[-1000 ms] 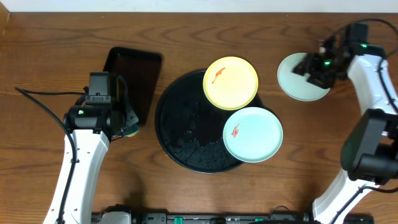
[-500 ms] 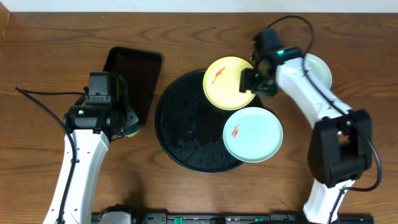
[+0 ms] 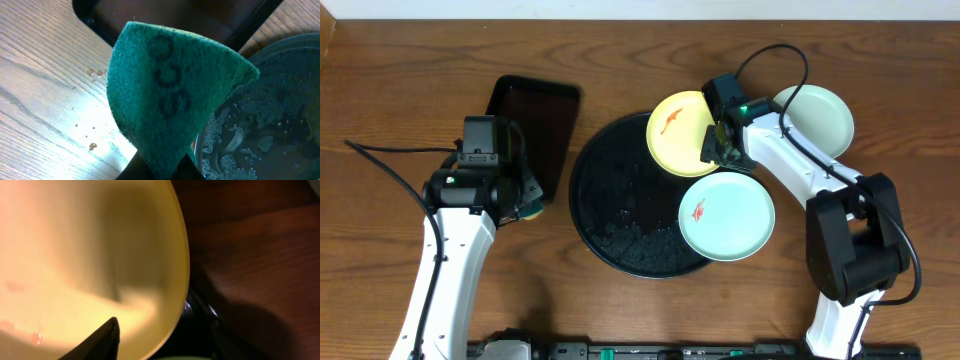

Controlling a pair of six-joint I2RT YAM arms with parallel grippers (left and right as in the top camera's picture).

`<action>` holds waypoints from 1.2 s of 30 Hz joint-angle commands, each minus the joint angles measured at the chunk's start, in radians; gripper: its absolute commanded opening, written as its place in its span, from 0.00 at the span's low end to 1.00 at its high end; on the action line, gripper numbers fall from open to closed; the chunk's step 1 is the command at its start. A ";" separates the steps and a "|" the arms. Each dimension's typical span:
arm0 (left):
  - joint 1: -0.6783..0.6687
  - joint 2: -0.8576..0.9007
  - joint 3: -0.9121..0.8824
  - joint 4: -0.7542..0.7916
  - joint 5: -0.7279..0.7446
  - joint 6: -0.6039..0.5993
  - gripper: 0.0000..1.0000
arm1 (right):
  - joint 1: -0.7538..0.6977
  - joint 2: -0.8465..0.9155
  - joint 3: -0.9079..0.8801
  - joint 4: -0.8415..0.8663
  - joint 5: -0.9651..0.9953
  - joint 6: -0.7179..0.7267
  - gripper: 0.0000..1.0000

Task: Clean dirty plates on tray and stack at the side
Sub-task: 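Grip the yellow plate rim with the right gripper and pull it center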

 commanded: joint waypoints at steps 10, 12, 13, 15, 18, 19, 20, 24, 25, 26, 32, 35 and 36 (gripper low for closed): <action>0.005 0.004 -0.004 -0.002 -0.001 -0.001 0.08 | 0.003 -0.016 -0.030 0.049 0.028 0.055 0.32; 0.005 0.004 -0.004 -0.002 -0.001 -0.001 0.08 | 0.003 -0.016 -0.030 0.055 0.025 0.055 0.26; 0.005 0.004 -0.004 -0.002 -0.001 -0.001 0.08 | 0.003 -0.016 -0.031 0.058 0.026 0.054 0.26; 0.005 0.004 -0.004 -0.002 -0.001 -0.001 0.07 | 0.003 -0.016 -0.032 0.059 0.028 0.054 0.25; 0.005 0.004 -0.004 -0.002 -0.001 -0.001 0.08 | 0.003 -0.016 -0.035 0.065 0.028 0.054 0.25; 0.005 0.004 -0.004 -0.002 -0.001 -0.001 0.08 | 0.003 -0.016 -0.037 0.068 0.028 0.054 0.25; 0.005 0.004 -0.004 -0.002 -0.001 -0.001 0.08 | 0.003 -0.016 -0.039 0.069 0.028 0.054 0.24; 0.005 0.004 -0.004 -0.002 -0.001 -0.001 0.08 | 0.003 -0.016 -0.063 0.093 0.028 0.054 0.23; 0.005 0.004 -0.004 -0.002 -0.001 -0.001 0.08 | 0.003 -0.016 -0.071 0.104 0.028 0.054 0.23; 0.005 0.004 -0.004 -0.002 -0.001 -0.001 0.08 | 0.003 -0.016 -0.079 0.116 0.026 0.054 0.23; 0.005 0.004 -0.004 -0.002 -0.001 -0.001 0.08 | 0.003 -0.016 -0.084 0.136 -0.026 0.047 0.01; 0.004 0.004 -0.004 -0.001 0.003 -0.001 0.08 | 0.006 -0.016 -0.084 0.169 -0.131 -0.018 0.01; 0.004 0.004 -0.004 -0.001 0.002 -0.001 0.08 | 0.011 -0.016 -0.083 0.176 -0.171 -0.031 0.01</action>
